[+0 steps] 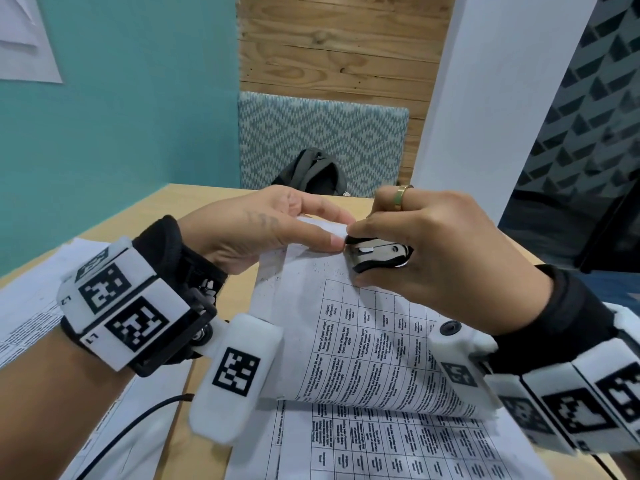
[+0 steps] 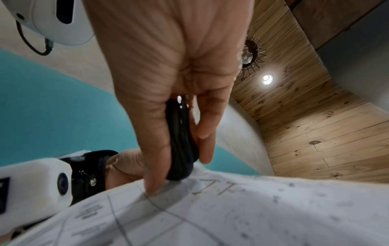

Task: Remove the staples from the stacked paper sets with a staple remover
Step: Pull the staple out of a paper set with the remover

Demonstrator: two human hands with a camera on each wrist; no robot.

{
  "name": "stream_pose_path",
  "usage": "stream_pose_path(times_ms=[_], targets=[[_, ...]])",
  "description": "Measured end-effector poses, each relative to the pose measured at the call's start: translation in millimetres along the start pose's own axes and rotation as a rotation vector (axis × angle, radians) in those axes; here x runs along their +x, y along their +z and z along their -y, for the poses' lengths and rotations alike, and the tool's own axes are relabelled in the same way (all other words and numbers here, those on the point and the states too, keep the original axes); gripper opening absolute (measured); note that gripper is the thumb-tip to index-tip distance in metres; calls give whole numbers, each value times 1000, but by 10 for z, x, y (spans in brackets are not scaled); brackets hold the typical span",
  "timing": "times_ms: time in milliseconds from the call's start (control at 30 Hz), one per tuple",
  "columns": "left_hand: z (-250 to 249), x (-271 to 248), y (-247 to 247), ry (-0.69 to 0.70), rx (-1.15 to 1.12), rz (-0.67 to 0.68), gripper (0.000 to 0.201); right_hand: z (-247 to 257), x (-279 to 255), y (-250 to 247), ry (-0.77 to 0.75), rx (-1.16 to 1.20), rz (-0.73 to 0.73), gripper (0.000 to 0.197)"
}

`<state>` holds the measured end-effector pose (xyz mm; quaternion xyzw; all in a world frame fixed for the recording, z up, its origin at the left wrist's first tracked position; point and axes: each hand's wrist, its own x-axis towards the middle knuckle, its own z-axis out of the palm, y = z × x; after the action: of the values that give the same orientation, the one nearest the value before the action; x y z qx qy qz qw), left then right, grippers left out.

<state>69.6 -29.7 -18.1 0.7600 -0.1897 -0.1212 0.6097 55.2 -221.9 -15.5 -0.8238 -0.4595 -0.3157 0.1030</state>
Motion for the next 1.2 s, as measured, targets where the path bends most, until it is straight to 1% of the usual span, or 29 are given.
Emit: stream_pose_path(times_ms=[100, 233, 300, 467, 567, 600, 667, 767, 933, 1033, 1100, 1200], targets=[[-9, 0, -6, 1, -19, 21, 37, 19, -3, -14, -5, -24, -2, 20], [-12, -7, -1, -4, -52, 38, 32, 30, -8, -26, 15, -11, 1, 25], [2, -2, 18, 9, -48, 26, 33, 37, -7, -23, 35, 11, -1, 27], [29, 21, 65, 70, -86, -13, 29, 54, -3, -68, 104, 139, -22, 29], [33, 13, 62, 89, -155, 27, 21, 53, -1, -97, 143, 224, -45, 30], [29, 9, 64, 96, -176, 45, 21, 48, 2, -112, 153, 265, -54, 31], [21, 1, 82, 112, -197, 63, 29, 30, 1, -143, 167, 350, -71, 32], [19, -5, 115, 121, -224, 59, 20, -6, -8, -172, 190, 446, -87, 34], [31, 1, 132, 120, -217, 66, 20, -20, -15, -179, 220, 489, -78, 34], [26, 5, 129, 109, -197, 80, 30, -27, -15, -187, 235, 526, -71, 33], [16, -1, 132, 99, -214, 74, 20, -39, -17, -190, 242, 552, -66, 33], [1, -9, 153, 91, -223, 47, 17, -39, -20, -192, 243, 553, -60, 33]])
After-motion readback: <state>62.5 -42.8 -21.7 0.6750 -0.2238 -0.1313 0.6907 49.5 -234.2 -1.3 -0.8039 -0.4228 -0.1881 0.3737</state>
